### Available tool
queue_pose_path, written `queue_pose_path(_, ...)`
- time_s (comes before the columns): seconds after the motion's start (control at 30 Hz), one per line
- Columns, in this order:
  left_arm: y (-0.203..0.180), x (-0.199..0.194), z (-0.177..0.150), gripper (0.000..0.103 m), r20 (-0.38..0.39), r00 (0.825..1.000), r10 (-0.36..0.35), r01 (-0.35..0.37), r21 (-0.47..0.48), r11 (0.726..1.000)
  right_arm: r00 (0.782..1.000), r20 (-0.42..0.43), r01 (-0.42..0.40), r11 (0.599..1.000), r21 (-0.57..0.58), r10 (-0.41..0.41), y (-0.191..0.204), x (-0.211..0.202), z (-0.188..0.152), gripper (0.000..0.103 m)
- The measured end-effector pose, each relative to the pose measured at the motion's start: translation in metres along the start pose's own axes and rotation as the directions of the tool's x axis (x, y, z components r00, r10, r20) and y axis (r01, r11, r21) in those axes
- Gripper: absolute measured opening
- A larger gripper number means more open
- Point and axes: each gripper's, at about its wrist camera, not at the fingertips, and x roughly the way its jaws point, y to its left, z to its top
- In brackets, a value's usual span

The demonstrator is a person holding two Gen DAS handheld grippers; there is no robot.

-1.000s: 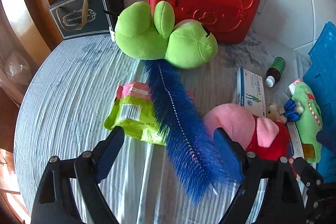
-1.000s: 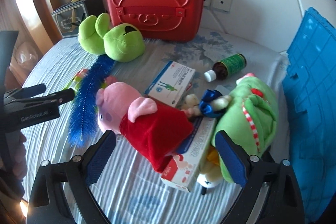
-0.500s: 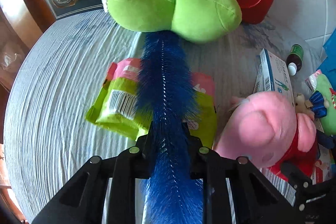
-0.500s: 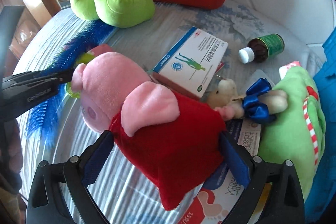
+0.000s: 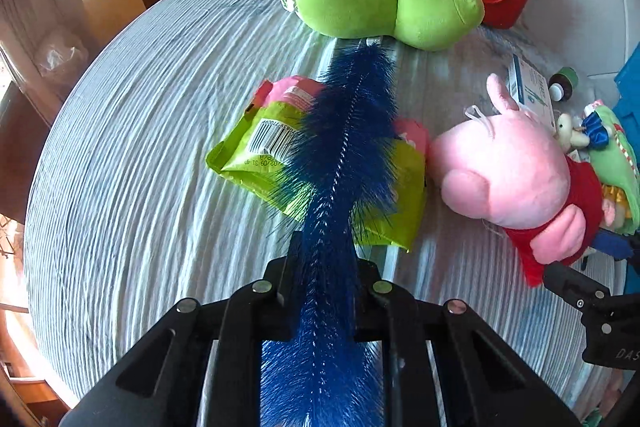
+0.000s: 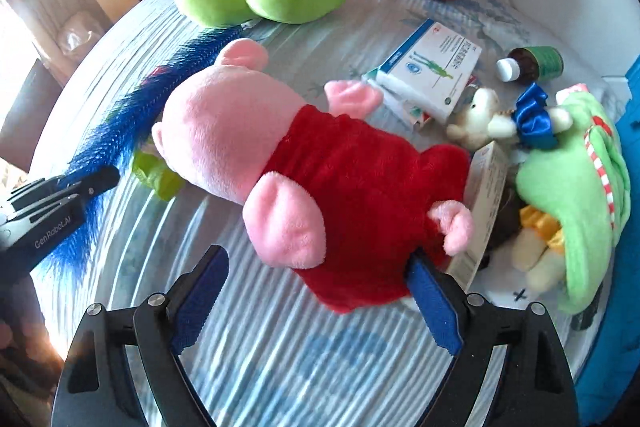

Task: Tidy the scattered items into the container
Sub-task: 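Grasp the blue bottle brush with left tool while right tool grasps the Peppa Pig plush, then lift the brush by its handle with left tool while right tool lifts the plush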

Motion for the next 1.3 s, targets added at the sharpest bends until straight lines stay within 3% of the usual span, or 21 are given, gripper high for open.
queue_pose_path(0.27, 0.000, -0.018, -0.036, 0.020, -0.045, 0.999, -0.025, 0.028, 0.065, 0.997, 0.999, 0.006, -0.033, 0.999, -0.010, 0.033, 0.028, -0.016, -0.027, 0.090)
queue_pose_path(0.47, -0.002, -0.037, -0.041, 0.032, -0.038, 0.999, -0.030, 0.033, 0.069, 0.997, 0.996, 0.085, -0.002, 0.998, -0.059, 0.007, 0.041, -0.044, -0.026, 0.097)
queue_pose_path(0.53, -0.002, -0.046, -0.035, 0.046, -0.013, 0.999, -0.035, 0.036, 0.061, 0.998, 0.995, 0.100, 0.015, 0.998, -0.067, -0.008, 0.043, -0.049, -0.023, 0.097)
queue_pose_path(0.6, 0.000, -0.053, -0.026, 0.049, 0.013, 0.999, -0.044, 0.043, 0.051, 0.998, 0.994, 0.109, 0.029, 0.997, -0.074, -0.021, 0.041, -0.051, -0.019, 0.097)
queue_pose_path(0.77, -0.003, -0.052, 0.001, 0.051, 0.039, 0.997, -0.060, 0.058, 0.049, 0.997, 0.992, 0.115, 0.055, 0.992, -0.111, -0.042, 0.035, -0.050, -0.005, 0.099)
queue_pose_path(1.03, -0.007, 0.021, 0.040, 0.051, -0.039, 0.999, -0.026, 0.028, 0.041, 0.999, 0.994, 0.075, 0.098, 0.976, -0.195, -0.085, 0.027, -0.022, 0.016, 0.102)
queue_pose_path(1.2, -0.013, 0.039, 0.046, 0.051, -0.012, 1.000, -0.017, 0.017, 0.056, 0.998, 0.994, 0.007, 0.108, 0.946, -0.306, -0.111, 0.037, 0.015, 0.024, 0.103)
queue_pose_path(1.27, -0.016, 0.043, 0.048, 0.046, 0.018, 1.000, 0.008, -0.009, 0.067, 0.998, 0.984, 0.022, 0.173, 0.921, -0.348, -0.177, 0.042, 0.028, 0.025, 0.103)
queue_pose_path(1.3, -0.017, 0.045, 0.049, 0.036, 0.032, 0.999, 0.022, -0.024, 0.071, 0.997, 0.977, 0.034, 0.208, 0.910, -0.358, -0.209, 0.042, 0.034, 0.025, 0.103)
